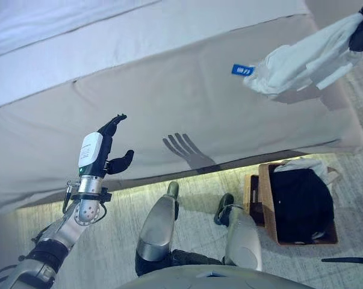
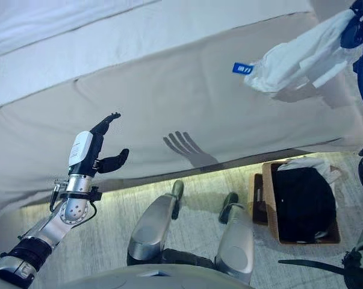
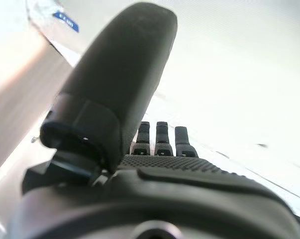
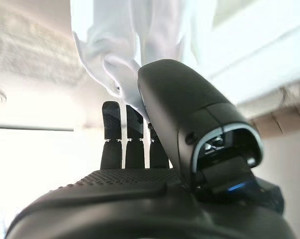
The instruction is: Pick up the clothes from the bed and place them into the basket
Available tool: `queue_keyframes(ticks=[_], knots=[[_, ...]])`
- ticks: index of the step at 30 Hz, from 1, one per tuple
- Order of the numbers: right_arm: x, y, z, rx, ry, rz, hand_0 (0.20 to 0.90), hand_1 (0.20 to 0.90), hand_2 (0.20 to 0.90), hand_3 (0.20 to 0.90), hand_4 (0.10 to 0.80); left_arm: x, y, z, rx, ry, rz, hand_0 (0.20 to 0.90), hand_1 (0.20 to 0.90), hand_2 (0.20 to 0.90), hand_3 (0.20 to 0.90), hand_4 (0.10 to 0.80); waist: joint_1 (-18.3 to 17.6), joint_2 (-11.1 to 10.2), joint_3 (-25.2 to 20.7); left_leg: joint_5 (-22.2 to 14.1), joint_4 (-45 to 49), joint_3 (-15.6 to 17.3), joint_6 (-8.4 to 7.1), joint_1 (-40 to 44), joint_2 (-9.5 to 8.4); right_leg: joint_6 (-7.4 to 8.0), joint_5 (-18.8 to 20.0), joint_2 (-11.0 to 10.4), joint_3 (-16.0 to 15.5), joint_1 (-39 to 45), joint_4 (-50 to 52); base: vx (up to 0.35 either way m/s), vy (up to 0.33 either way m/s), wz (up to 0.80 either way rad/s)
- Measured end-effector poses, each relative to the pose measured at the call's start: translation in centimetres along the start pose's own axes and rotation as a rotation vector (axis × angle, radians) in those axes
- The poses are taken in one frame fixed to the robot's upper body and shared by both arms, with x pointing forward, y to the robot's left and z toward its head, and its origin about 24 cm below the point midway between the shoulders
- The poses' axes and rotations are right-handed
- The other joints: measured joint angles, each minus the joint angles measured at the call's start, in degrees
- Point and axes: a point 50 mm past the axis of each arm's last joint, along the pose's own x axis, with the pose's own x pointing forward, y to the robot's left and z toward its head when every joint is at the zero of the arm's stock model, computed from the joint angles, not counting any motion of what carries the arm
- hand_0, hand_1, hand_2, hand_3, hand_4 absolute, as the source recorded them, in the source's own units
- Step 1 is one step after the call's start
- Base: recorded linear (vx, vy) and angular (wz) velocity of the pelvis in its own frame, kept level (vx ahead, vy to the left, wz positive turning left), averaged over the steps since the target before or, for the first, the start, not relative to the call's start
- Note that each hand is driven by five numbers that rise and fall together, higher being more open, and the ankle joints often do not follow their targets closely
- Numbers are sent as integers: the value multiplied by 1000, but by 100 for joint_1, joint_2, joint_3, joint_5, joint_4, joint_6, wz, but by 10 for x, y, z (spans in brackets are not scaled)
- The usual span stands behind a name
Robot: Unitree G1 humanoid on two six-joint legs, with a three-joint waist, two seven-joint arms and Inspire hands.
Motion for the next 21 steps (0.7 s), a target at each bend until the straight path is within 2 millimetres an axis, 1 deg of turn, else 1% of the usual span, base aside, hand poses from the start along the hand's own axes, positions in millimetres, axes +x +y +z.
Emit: queue_keyframes(ticks=[1, 2, 3, 4, 6, 8, 11, 13, 15, 18, 19, 21], knots=[[0, -1, 0, 13, -1, 3, 300, 300, 300, 200, 100, -1, -2, -5, 17, 29, -17, 900, 900, 900, 900, 800, -76, -81, -209, 53, -210, 60, 13, 91, 23, -11, 90, 65, 5, 66, -255, 91, 60, -21], [0, -3, -1, 18, -2, 1, 300, 300, 300, 200, 100, -2, -4, -10, 26, 59, -28, 900, 900, 900, 900, 800, -182, -108, -339, 123, -390, 70, -4, 189, 35, 10, 201, 112, -3, 176, -483, 81, 55, -16], [0, -5, -2, 18, -2, -1, 300, 300, 300, 200, 100, -1, -6, -13, 32, 80, -33, 900, 900, 900, 900, 800, -196, -97, -381, 167, -491, 88, -36, 271, 47, 13, 252, 140, -8, 277, -618, 74, 40, -17], [-1, -8, -6, 12, 3, -6, 300, 300, 300, 200, 100, -2, -9, -19, 45, 126, -48, 900, 900, 900, 900, 800, -296, -126, -518, 177, -648, 185, -40, 438, 87, 36, 350, 189, 10, 465, -918, 72, 38, -16], [-3, -14, -10, 6, 8, -10, 300, 300, 300, 200, 100, -5, -11, -24, 59, 160, -64, 900, 900, 900, 900, 800, -386, -120, -640, 178, -837, 252, -40, 624, 96, 55, 497, 256, 20, 691, -1275, 38, 30, -21], [-4, -18, -14, 7, 12, -19, 300, 300, 300, 200, 100, -8, -13, -28, 66, 187, -83, 900, 900, 900, 900, 800, -445, -133, -821, 179, -980, 382, -41, 726, 107, 83, 654, 316, 117, 824, -1629, 9, 24, -28], [-5, -19, -14, 11, 3, -21, 300, 300, 300, 200, 100, -13, -19, -33, 65, 224, -107, 900, 900, 900, 900, 800, -598, -134, -1007, 179, -1173, 474, -40, 908, 107, 120, 851, 361, 177, 1072, -2076, -5, 21, -18], [-6, -21, -13, 13, -12, -23, 300, 300, 300, 200, 100, -15, -21, -34, 61, 230, -116, 900, 900, 900, 900, 800, -690, -154, -1123, 179, -1262, 555, -40, 972, 98, 114, 921, 380, 257, 1121, -2255, -10, 33, -23], [-6, -24, -5, 16, -46, -33, 300, 300, 300, 200, 100, -15, -22, -34, 57, 226, -117, 900, 900, 900, 900, 800, -743, -154, -1181, 179, -1263, 675, -40, 981, 98, 105, 1037, 400, 340, 1131, -2397, -10, 35, -32], [-8, -22, 5, 64, -99, -40, 300, 300, 300, 200, 100, -15, -23, -34, 69, 215, -116, 900, 900, 900, 900, 800, -895, -164, -1217, 178, -1265, 777, -41, 1052, 108, 65, 1183, 445, 470, 1217, -2589, -6, 13, -24], [-10, -20, 7, 75, -118, -42, 300, 300, 300, 200, 100, -15, -24, -33, 76, 202, -115, 900, 900, 900, 900, 800, -971, -169, -1236, 178, -1315, 814, -41, 1107, 107, 64, 1185, 465, 490, 1245, -2611, -41, -8, -16], [-14, -22, 6, 87, -137, -50, 300, 300, 300, 200, 100, -11, -23, -29, 80, 172, -105, 900, 900, 900, 900, 800, -1048, -189, -1267, 178, -1473, 872, -40, 1176, 121, 65, 1186, 527, 590, 1228, -2674, -42, 0, -14]])
